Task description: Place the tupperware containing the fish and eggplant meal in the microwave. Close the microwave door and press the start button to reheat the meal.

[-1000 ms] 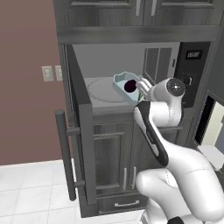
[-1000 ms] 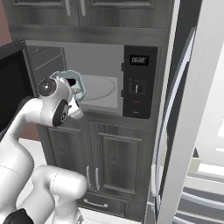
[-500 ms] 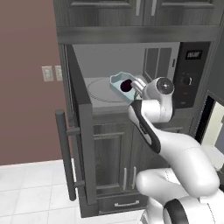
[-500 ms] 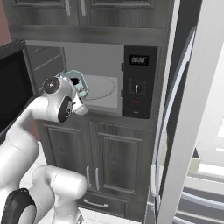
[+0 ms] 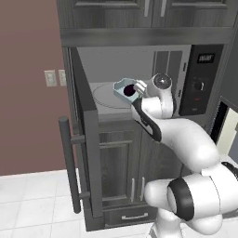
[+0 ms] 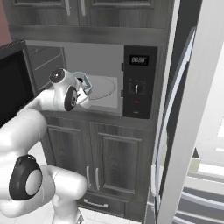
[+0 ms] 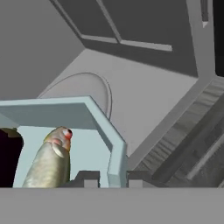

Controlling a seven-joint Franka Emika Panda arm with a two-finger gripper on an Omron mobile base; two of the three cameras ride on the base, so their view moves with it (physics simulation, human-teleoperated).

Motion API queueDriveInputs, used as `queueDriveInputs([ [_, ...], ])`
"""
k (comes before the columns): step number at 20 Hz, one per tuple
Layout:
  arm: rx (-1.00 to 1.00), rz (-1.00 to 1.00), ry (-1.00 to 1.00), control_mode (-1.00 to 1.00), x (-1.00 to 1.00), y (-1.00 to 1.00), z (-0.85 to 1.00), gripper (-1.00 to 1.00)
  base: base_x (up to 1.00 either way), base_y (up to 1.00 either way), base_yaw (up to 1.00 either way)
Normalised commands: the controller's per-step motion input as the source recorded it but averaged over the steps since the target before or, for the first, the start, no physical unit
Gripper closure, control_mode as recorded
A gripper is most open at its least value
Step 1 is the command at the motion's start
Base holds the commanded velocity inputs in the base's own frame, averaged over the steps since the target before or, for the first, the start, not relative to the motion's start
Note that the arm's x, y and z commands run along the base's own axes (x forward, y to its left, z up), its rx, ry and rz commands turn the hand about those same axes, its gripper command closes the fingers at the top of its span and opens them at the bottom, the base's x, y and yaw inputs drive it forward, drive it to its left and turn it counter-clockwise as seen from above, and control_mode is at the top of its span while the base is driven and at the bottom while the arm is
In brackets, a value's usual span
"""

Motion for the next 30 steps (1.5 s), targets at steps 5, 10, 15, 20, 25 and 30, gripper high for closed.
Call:
queueDriveInputs([
  [5, 0.0, 0.0, 0.05, -1.0, 0.55, 0.0, -0.04, 1.0, 0.0, 0.0, 0.0],
  [10, 0.0, 0.0, 0.0, -1.0, 0.46, 0.0, -0.22, 1.0, 0.0, 0.0, 0.0],
  [15, 0.0, 0.0, 0.0, -1.0, 0.42, 0.0, -0.31, 1.0, 0.0, 0.0, 0.0],
  [20, 0.0, 0.0, 0.0, -1.0, 0.44, 0.0, -0.17, 1.0, 0.0, 0.0, 0.0],
  [25, 0.0, 0.0, 0.0, -1.0, 0.48, 0.0, -0.03, 1.0, 0.0, 0.0, 0.0],
  [30, 0.0, 0.0, 0.03, -1.0, 0.48, 0.0, 0.0, 1.0, 0.0, 0.0, 0.0],
])
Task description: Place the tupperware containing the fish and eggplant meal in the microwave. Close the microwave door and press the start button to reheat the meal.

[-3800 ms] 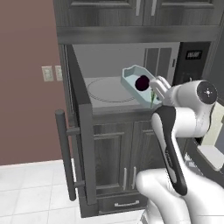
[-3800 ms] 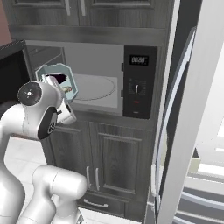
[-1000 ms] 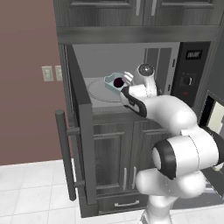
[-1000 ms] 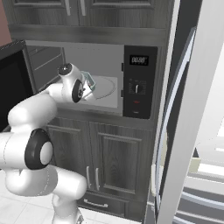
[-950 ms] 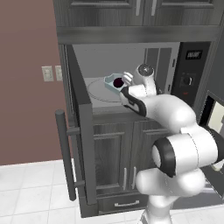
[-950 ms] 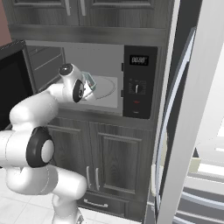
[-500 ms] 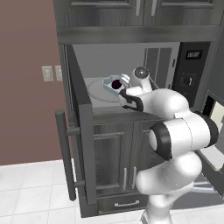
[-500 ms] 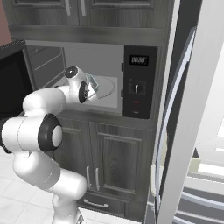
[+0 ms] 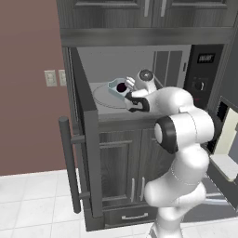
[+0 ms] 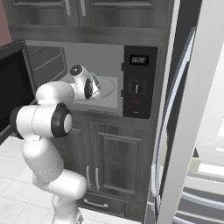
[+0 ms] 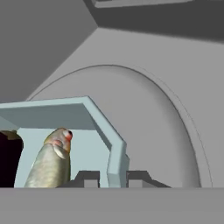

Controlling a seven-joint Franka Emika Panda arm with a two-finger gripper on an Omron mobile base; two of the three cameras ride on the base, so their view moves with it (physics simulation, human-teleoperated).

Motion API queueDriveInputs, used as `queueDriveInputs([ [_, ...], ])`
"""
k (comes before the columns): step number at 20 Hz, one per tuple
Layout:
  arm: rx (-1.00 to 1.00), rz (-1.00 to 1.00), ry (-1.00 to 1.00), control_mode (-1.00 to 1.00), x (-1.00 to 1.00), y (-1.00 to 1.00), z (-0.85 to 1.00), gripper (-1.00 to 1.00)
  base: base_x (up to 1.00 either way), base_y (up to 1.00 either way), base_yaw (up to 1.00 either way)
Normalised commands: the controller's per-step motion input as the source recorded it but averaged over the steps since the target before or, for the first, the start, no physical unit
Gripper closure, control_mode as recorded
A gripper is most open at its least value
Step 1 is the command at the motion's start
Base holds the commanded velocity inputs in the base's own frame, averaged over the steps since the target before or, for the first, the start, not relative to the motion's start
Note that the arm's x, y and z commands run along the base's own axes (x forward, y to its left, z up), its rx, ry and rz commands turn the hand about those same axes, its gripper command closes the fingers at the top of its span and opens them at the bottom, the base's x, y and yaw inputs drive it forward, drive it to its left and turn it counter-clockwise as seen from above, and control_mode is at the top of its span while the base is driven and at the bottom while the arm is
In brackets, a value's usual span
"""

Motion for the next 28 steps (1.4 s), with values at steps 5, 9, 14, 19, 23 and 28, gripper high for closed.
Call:
queueDriveInputs([
  [5, 0.0, 0.0, 0.04, -1.0, 0.47, 0.0, -0.01, 1.0, 0.0, 0.0, 0.0],
  [9, -0.01, 0.0, 0.05, -1.0, 0.39, 0.01, -0.16, 1.0, 0.0, 0.0, 0.0],
  [14, -0.02, 0.0, 0.04, -1.0, 0.33, 0.04, -0.25, 1.0, 0.0, 0.0, 0.0],
  [19, -0.05, 0.0, 0.04, -1.0, 0.25, 0.15, -0.27, -1.0, 0.0, 0.0, 0.0],
  [23, -0.06, 0.0, 0.05, -1.0, 0.04, 0.17, -0.21, -1.0, 0.0, 0.0, 0.0],
  [28, -0.01, 0.0, 0.01, -1.0, -0.22, 0.01, -0.04, -1.0, 0.0, 0.0, 0.0],
])
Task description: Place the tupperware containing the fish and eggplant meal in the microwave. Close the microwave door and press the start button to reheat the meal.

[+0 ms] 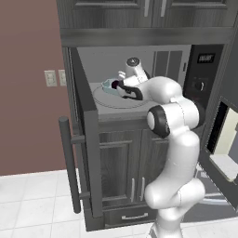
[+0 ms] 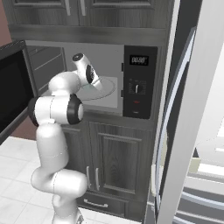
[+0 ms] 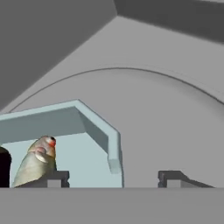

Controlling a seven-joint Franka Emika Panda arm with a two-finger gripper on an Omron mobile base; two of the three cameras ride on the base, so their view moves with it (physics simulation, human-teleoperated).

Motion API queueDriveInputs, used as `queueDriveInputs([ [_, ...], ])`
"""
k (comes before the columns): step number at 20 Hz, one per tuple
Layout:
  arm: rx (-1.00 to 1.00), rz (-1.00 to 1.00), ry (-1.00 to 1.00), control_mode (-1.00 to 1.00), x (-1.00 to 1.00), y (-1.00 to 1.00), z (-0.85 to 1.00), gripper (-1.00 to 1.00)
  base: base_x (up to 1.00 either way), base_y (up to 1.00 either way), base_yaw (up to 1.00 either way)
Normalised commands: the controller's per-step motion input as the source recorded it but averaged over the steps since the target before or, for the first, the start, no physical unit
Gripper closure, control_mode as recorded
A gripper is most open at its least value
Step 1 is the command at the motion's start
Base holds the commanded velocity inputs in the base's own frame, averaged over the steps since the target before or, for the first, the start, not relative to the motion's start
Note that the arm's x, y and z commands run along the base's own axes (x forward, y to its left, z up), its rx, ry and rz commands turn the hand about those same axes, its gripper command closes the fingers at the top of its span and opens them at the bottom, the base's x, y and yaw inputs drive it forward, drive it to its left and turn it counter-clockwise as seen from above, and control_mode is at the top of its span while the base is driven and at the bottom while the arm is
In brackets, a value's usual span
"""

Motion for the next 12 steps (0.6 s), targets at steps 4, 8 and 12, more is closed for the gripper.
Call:
queueDriveInputs([
  [4, 0.0, 0.0, -0.01, -1.0, -0.68, -0.07, 0.04, -1.0, 0.0, 0.0, 0.0],
  [8, 0.0, 0.0, -0.1, -1.0, -0.79, -0.03, 0.15, -1.0, 0.0, 0.0, 0.0],
  [12, 0.0, 0.0, -0.14, -1.0, -0.88, 0.0, 0.14, -1.0, 0.0, 0.0, 0.0],
])
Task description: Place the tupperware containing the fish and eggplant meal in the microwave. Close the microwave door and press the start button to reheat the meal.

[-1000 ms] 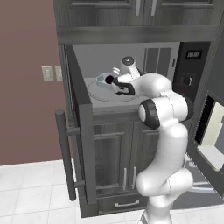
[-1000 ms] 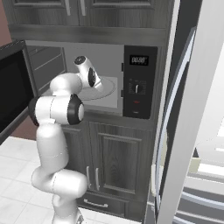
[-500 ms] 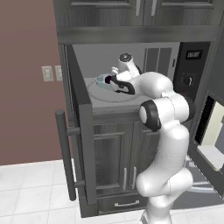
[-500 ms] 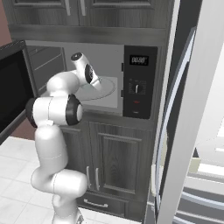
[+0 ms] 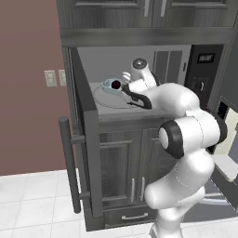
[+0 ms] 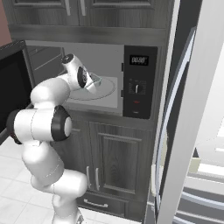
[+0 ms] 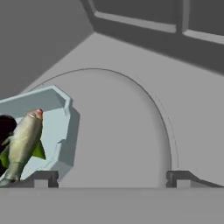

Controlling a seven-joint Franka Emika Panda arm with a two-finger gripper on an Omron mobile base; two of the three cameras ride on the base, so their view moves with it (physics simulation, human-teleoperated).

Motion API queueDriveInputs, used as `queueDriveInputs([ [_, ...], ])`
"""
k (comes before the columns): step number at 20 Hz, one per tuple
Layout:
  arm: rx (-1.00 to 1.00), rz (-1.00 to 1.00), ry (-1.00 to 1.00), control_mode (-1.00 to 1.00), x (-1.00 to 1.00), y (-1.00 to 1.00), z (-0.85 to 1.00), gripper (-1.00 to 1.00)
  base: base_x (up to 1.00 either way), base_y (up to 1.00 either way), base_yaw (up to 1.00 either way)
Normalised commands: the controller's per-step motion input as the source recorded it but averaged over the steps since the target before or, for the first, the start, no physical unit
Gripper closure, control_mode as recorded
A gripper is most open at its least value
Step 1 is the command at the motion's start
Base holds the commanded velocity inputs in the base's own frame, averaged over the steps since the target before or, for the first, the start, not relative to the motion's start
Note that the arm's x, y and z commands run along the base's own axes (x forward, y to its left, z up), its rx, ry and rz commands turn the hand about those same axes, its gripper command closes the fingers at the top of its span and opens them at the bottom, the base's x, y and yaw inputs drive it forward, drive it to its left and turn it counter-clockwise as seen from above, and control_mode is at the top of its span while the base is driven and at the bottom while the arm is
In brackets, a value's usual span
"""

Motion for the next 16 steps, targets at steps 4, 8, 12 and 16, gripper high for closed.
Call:
queueDriveInputs([
  [4, 0.0, 0.0, -0.17, -1.0, -0.92, -0.01, 0.27, -1.0, 0.0, 0.0, 0.0],
  [8, 0.0, 0.02, -0.16, -1.0, -1.0, -0.07, 0.25, -1.0, 0.0, 0.0, 0.0],
  [12, -0.02, 0.15, -0.12, -1.0, -1.0, -0.01, 0.28, -1.0, 0.0, 0.0, 0.0],
  [16, -0.02, 0.2, -0.1, -1.0, -0.99, 0.0, 0.53, -1.0, 0.0, 0.0, 0.0],
])
